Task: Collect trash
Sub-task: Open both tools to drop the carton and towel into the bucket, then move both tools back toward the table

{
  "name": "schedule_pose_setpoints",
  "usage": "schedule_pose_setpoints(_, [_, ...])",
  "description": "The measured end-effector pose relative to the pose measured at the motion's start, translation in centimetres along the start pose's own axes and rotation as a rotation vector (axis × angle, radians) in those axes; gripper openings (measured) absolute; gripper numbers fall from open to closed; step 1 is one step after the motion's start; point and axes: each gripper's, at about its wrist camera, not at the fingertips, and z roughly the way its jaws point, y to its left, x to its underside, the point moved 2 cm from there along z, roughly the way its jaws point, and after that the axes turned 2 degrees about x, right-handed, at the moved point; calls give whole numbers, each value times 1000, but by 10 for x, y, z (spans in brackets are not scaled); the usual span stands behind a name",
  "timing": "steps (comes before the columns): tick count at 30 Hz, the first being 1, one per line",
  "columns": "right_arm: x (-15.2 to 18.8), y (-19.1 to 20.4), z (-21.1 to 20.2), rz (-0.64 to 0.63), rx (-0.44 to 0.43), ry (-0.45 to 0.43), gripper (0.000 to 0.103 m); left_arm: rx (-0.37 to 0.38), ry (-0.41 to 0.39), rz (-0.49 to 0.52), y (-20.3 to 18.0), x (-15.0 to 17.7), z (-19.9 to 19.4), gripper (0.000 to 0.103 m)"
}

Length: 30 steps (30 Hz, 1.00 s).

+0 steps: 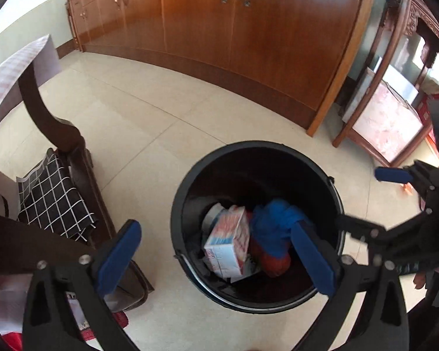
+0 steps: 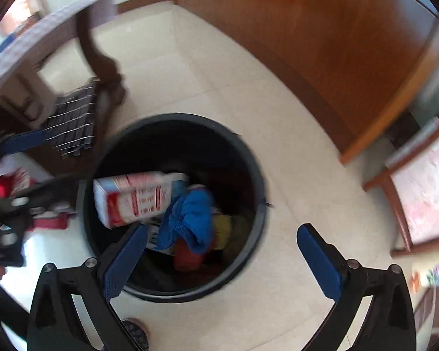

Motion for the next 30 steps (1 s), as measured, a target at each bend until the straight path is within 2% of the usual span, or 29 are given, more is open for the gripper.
schedule_pose_setpoints(3, [6, -14, 1, 42, 88, -21, 103, -18, 0, -17, 4, 4, 0, 103])
schedule_pose_setpoints(5, [8, -20, -1, 63, 112, -24, 103, -27, 1, -22, 5, 5, -2, 103])
schedule_pose_setpoints(12, [7, -25, -22, 74, 130, -93, 103, -19, -22, -9, 5, 4, -12, 103])
schedule_pose_setpoints(30, [7, -12, -76, 75, 106, -164, 103, -40, -103, -15, 8, 4, -56, 103])
